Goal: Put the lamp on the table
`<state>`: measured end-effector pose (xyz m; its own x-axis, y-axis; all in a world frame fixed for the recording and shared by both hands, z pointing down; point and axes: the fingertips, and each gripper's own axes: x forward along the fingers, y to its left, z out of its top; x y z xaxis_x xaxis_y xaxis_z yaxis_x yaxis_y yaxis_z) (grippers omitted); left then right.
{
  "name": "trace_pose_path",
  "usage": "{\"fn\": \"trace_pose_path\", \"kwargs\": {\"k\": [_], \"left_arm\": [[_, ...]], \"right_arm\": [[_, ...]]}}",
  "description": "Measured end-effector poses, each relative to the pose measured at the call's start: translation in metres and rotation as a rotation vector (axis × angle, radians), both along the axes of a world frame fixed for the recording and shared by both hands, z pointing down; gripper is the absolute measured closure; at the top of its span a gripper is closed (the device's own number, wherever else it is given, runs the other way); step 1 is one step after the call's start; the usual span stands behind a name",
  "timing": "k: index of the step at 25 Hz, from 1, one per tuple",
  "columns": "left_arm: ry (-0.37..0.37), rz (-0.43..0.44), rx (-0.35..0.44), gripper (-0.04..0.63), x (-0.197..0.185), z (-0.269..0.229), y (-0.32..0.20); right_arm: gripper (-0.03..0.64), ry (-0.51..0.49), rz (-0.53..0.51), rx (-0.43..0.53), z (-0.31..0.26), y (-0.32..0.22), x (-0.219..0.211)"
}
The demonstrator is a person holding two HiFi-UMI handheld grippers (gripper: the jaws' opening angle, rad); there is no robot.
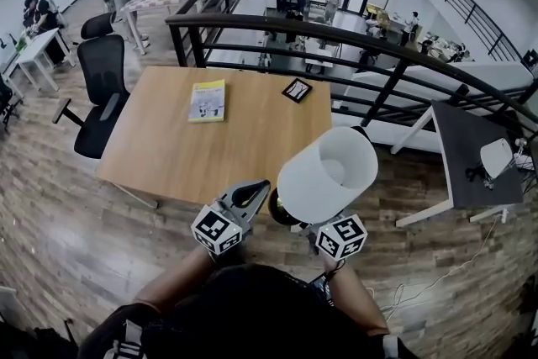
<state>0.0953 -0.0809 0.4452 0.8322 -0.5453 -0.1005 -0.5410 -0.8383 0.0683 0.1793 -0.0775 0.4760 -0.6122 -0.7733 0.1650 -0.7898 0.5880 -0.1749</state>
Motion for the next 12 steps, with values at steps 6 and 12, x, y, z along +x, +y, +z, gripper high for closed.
{"fn": "trace_pose_path", "kwargs": {"k": [6,12], "left_arm": [[0.013,0.016,0.008,0.588,-0.013,-0.003,-0.039],[0.022,0.057,0.016,0.588,-0.036,-0.009,-0.077]], "right_arm": [[0.509,0.009,0.016,-0.008,0.002,-0.029,-0.014],[0.509,0.012,0.056,-0.007,-0.002,-0.062,-0.036]]}}
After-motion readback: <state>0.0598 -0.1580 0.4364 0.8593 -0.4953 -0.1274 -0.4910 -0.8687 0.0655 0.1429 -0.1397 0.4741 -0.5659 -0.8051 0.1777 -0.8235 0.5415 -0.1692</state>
